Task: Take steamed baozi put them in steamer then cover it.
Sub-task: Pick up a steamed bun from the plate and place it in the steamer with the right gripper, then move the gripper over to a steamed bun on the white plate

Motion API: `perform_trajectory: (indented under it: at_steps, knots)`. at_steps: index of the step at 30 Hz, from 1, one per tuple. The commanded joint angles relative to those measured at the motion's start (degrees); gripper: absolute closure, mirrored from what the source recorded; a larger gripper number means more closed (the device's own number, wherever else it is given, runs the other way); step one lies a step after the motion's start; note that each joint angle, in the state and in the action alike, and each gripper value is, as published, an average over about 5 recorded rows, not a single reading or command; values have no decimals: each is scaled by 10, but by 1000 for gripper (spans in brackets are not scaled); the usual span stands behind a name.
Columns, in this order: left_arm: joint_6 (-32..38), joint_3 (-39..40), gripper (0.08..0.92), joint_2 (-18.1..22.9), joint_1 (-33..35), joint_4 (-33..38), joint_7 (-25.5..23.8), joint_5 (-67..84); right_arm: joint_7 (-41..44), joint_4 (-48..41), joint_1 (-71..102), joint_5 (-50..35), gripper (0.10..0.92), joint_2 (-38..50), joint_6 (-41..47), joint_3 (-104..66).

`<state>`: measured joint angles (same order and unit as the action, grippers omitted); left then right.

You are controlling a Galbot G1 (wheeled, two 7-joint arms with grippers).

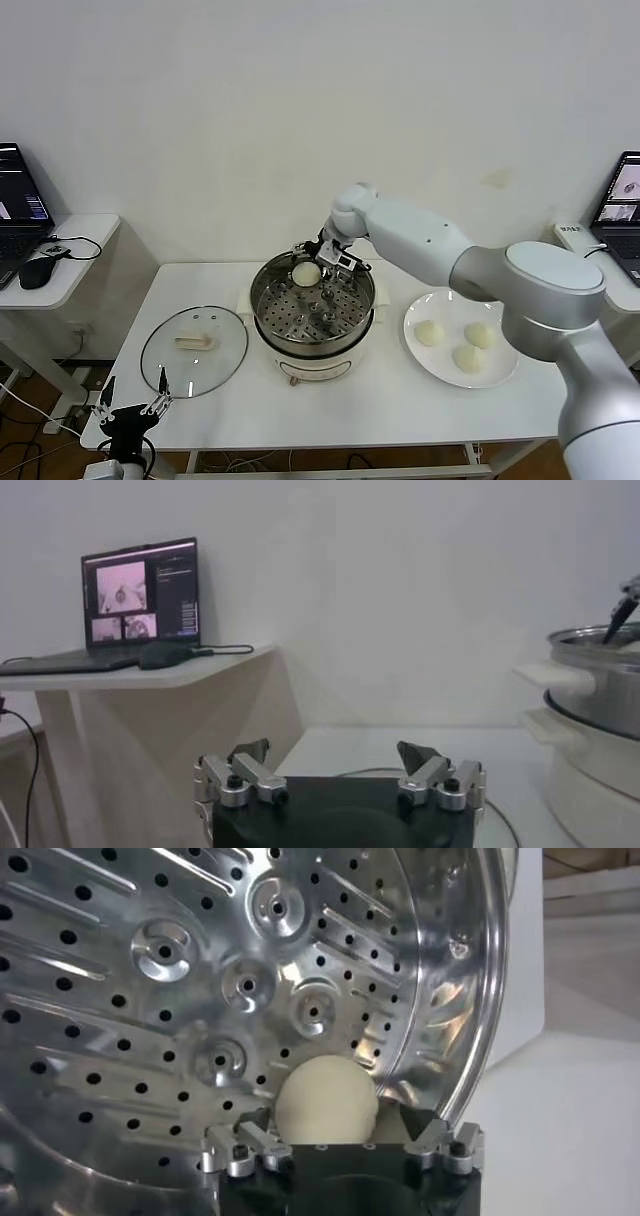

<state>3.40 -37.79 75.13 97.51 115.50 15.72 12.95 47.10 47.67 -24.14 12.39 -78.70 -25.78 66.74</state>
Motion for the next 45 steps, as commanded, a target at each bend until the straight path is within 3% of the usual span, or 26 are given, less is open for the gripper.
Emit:
perform_trajectory:
  at_steps: [1,11,19,30,45]
  knots:
    - [-8,0,177,1,2,9,2,0,95,152,-109,-205,203,85,187,33]
    - [-46,0,177,2,0,33,16,20,114,401,-188,-313,202,318,419,76]
    - [-47,0,177,-2,5,42,15,13,111,489,-141,-251,203,500,458,69]
    - [-53,-1,177,-1,6,39,15,2,134,420,80,-142,203,548,415,-95]
    - [-59,-17,177,-4,10,29,14,-1,146,236,312,-34,203,426,361,-298]
